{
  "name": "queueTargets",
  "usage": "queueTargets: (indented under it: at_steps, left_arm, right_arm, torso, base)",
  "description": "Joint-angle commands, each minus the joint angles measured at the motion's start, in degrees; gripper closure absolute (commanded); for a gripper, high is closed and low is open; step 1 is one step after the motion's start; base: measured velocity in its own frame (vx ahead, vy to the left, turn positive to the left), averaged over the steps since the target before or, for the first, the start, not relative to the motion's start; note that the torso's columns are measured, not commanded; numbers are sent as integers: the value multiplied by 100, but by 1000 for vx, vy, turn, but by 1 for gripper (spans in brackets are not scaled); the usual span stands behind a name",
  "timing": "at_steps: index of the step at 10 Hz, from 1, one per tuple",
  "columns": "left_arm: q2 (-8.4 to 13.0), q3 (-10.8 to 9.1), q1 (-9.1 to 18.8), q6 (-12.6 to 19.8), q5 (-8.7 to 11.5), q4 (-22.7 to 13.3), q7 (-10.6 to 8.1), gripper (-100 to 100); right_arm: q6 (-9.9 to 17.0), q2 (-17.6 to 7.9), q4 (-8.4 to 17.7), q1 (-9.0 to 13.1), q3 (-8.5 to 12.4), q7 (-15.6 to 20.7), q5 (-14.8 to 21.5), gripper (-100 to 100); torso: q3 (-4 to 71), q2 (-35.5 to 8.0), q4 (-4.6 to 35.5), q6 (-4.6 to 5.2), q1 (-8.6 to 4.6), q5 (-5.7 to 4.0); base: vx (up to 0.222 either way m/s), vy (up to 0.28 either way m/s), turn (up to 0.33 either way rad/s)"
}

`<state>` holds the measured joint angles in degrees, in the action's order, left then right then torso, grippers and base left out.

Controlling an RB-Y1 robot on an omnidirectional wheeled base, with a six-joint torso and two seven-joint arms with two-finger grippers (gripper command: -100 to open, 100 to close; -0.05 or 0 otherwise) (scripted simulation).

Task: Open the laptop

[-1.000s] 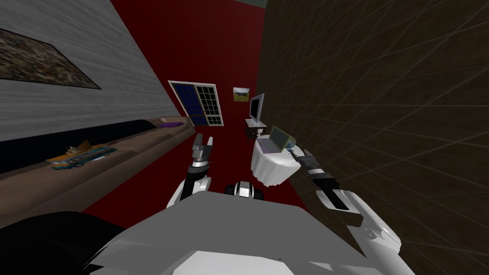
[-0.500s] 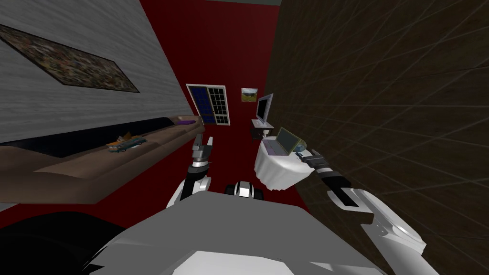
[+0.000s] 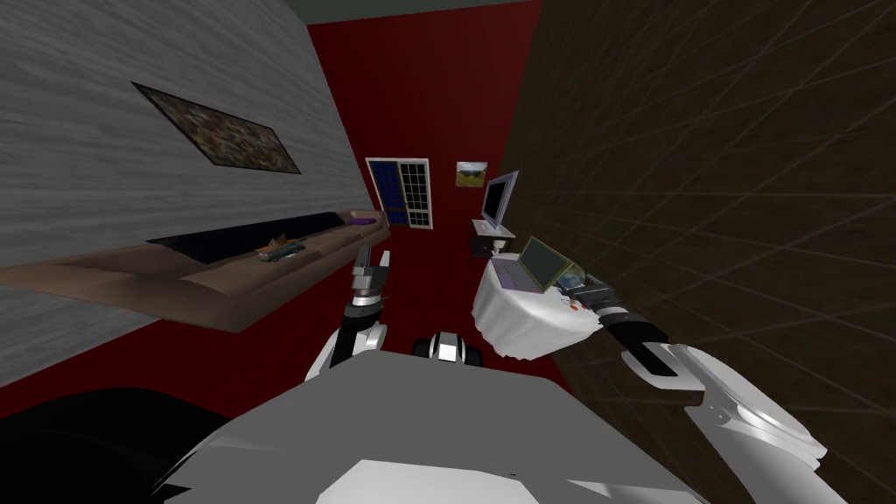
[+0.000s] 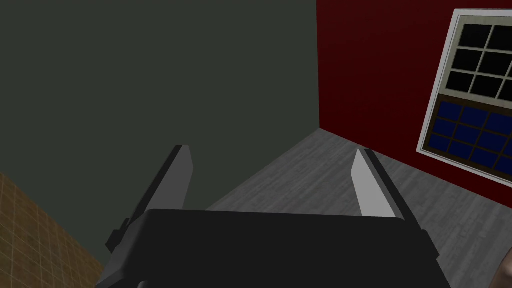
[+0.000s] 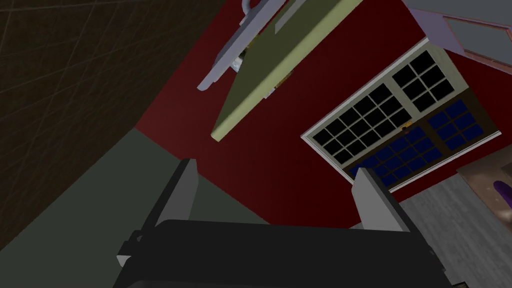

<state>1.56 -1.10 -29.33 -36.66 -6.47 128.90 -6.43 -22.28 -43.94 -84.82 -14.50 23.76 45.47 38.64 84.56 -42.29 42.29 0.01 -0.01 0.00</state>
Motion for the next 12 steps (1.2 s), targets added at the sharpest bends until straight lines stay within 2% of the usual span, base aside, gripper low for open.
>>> queueTargets:
  at_steps: [1, 5, 7, 8, 11, 12]
  left_arm:
    - [0, 0, 0, 0, 0, 0, 0, 0]
    - [0, 0, -1, 0, 0, 0, 0, 0]
    - [0, -1, -1, 0, 0, 0, 0, 0]
    - [0, -1, -1, 0, 0, 0, 0, 0]
    - [0, 0, -1, 0, 0, 0, 0, 0]
    - [-1, 0, -1, 0, 0, 0, 0, 0]
  right_arm:
    - [86, -256, 332, 95, 98, 276, 218, -100]
    - [133, -627, 822, 254, 251, 620, 494, -100]
    - [52, -569, 851, 281, 248, 605, 444, -100]
    - [52, -567, 849, 280, 247, 603, 443, 100]
    - [163, -375, 638, 273, 268, 1088, 762, 100]
    - [163, -375, 638, 273, 268, 1113, 762, 100]
  torso:
    - [2, 2, -1, -2, 1, 0]
    - [2, 3, -1, -1, 0, 0]
    - [0, 0, 0, 4, 2, 0]
    - [-1, -2, 0, 1, 4, 1]
    - [13, 27, -30, -18, 4, -27]
    - [18, 35, -34, -18, 4, -27]
  base:
    - [-13, -8, 197]
    - [-6, -12, 176]
    - [1, -5, 19]
    - [4, -6, -6]
    - [7, 25, -5]
    - [-4, 47, 3]
